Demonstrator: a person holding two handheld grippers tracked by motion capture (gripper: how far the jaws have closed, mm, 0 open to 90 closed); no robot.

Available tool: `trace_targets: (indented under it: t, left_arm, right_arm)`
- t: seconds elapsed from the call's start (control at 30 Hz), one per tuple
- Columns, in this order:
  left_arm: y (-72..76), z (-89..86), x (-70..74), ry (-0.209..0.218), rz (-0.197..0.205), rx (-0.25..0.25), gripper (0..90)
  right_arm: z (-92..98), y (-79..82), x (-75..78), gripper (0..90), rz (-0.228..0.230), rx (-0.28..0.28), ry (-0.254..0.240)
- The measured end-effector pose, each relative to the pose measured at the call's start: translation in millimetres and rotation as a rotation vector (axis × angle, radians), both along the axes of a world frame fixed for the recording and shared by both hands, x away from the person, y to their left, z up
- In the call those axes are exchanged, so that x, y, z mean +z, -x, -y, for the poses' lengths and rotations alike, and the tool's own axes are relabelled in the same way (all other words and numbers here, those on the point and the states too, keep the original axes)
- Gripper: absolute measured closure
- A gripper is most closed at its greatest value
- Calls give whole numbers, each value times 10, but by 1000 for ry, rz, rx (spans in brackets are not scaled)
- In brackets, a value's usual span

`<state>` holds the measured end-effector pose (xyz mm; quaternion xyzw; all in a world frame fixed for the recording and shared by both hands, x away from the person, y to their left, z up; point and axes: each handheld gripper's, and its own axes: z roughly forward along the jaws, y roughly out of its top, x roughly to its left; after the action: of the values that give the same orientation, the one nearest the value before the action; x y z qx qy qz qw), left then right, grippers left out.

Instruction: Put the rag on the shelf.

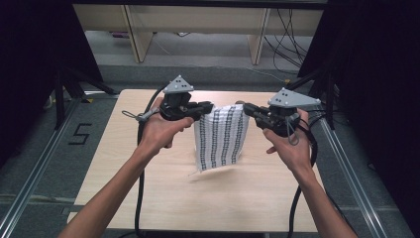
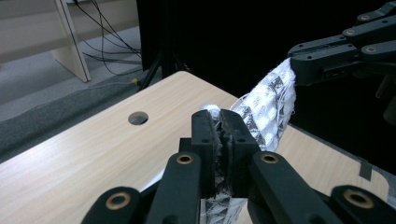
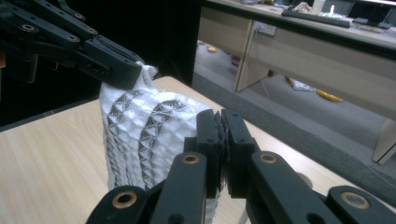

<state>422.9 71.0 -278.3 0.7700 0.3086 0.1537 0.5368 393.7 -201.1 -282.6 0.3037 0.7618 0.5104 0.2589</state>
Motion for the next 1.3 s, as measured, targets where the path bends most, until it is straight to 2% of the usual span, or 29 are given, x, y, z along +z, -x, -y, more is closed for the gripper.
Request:
trace_targets:
  t: [0.2,0.47,0.5,0.67,0.7,0.77,0.8,0.83,0.87,0.9,0.93,0.97,1.0,1.03,1.07,1.1,1.13,1.17,1.2,1.23,1.3]
  left_arm:
    - [-89,4,105,7,19,15,843]
    - [-278,11,235,42,34,61,843]
    - [-326,17,260,53,36,73,843]
    - [-453,3,272,63,27,97,842]
    - [-534,8,250,61,22,112,842]
    - [-578,11,233,62,16,121,841]
    - [-624,10,214,70,11,129,841]
    - [-721,5,165,86,-5,148,840]
    - [-721,5,165,86,-5,148,839]
    - [-830,-2,101,95,-27,154,836]
    - [-896,-6,58,94,-47,158,832]
    - [-896,-6,58,94,-47,158,828]
    - [-978,-3,-1,107,-62,165,828]
    - [-978,-3,-1,107,-62,165,829]
    - [-1016,2,-27,93,-73,171,829]
    - [-1089,12,-82,89,-79,175,828]
    - [-1089,12,-82,89,-79,175,828]
    - [-1123,13,-104,89,-80,180,827]
    - [-1155,12,-131,97,-85,181,827]
    - [-1217,10,-185,100,-103,185,827]
    - [-1270,16,-247,106,-120,185,823]
  right_arm:
    - [-12,-100,133,875,11,-14,-7]
    - [-51,-246,288,875,25,-35,-23]
    - [-52,-322,324,875,34,-35,-15]
    - [-73,-462,359,874,31,-47,-25]
    - [-98,-525,368,874,16,-48,-26]
    - [-112,-560,367,874,8,-49,-29]
    - [-122,-604,361,874,20,-60,-23]
    - [-142,-701,331,874,7,-72,-13]
    - [-142,-701,331,874,7,-72,-13]
    - [-166,-803,279,874,-21,-84,-23]
    - [-169,-864,249,873,-16,-96,-27]
    - [-169,-864,249,873,-16,-96,-27]
    - [-176,-970,189,873,-41,-111,-38]
    - [-177,-1022,163,873,-60,-111,-39]
    - [-177,-1022,163,873,-60,-111,-39]
    - [-194,-1110,98,872,-96,-126,-42]
    - [-194,-1110,98,872,-96,-126,-42]
    - [-200,-1198,21,872,-129,-138,-42]
    - [-200,-1198,21,872,-129,-138,-42]
    - [-193,-1283,-53,871,-142,-144,-44]
    - [-186,-1340,-113,871,-166,-154,-49]
